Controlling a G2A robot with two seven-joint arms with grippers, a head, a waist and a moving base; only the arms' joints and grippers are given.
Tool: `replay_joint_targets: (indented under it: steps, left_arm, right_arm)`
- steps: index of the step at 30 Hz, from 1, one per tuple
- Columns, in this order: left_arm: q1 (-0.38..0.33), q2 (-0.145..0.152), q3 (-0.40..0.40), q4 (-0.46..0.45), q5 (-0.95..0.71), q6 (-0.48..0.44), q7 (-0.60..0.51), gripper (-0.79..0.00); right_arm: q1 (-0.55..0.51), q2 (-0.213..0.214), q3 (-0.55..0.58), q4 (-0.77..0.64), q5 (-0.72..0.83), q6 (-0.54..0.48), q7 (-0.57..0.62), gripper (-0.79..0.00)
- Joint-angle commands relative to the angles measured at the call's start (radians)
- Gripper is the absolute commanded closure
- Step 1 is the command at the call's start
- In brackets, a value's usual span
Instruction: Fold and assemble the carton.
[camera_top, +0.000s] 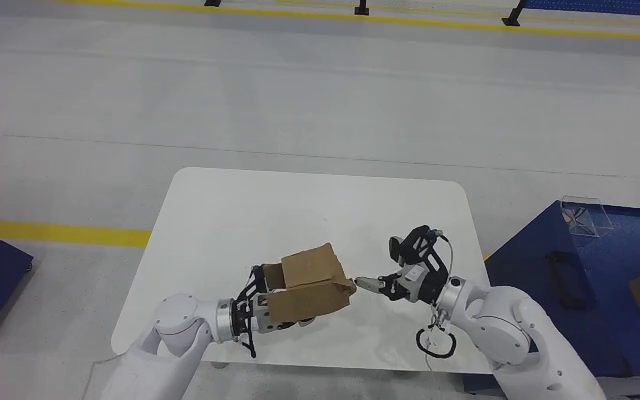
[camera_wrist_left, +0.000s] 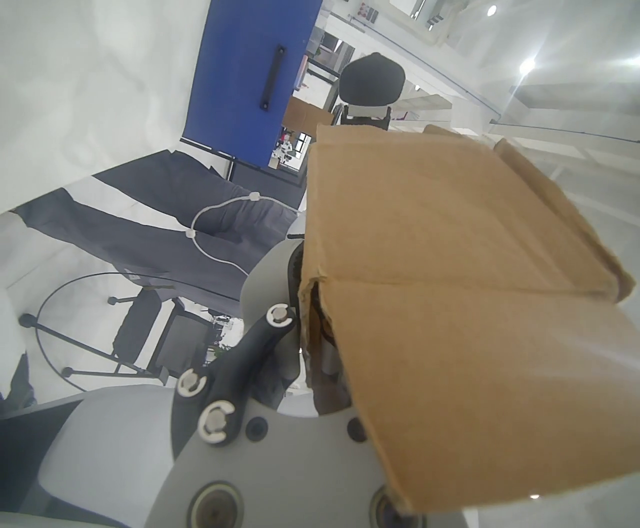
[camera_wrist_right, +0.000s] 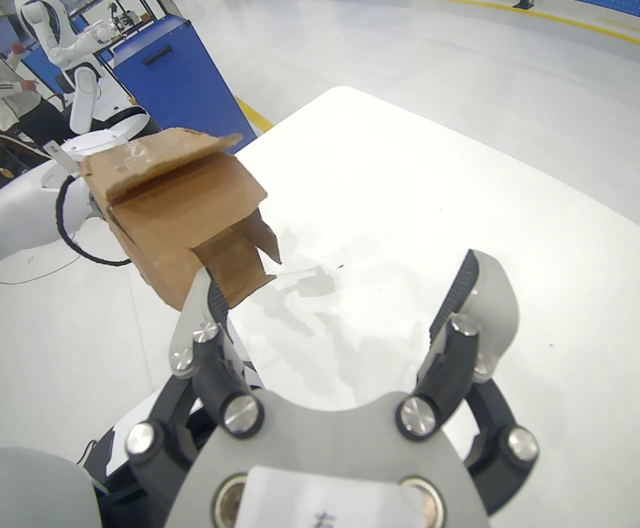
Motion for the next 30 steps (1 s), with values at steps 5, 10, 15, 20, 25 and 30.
replay_joint_targets:
  steps: [5,10,15,20,25,30]
  left_arm:
    - [0.004,0.003,-0.008,-0.002,-0.038,-0.009,-0.005,0.0]
    - [0.0,0.005,-0.006,0.007,-0.052,-0.006,-0.001,0.0]
    - [-0.009,0.005,0.001,0.02,-0.061,-0.007,0.001,0.0]
    - [-0.016,0.006,0.011,0.036,-0.059,-0.009,0.01,0.0]
    - [-0.024,0.005,0.016,0.057,-0.069,-0.015,0.034,0.0]
    - [-0.029,0.004,0.021,0.07,-0.087,-0.011,0.054,0.0]
  right_arm:
    - [0.048,-0.014,-0.106,0.058,-0.052,0.02,0.038,-0.785]
    - [0.073,-0.027,-0.176,0.091,-0.035,0.01,0.035,-0.785]
    - [0.086,-0.032,-0.168,0.099,-0.038,0.023,-0.003,-0.785]
    - [0.055,-0.023,-0.096,0.067,0.01,-0.008,-0.022,-0.785]
    - [-0.005,-0.015,-0.049,0.001,0.001,-0.03,-0.048,-0.785]
    - [-0.048,-0.012,-0.032,-0.042,-0.016,-0.033,-0.057,-0.785]
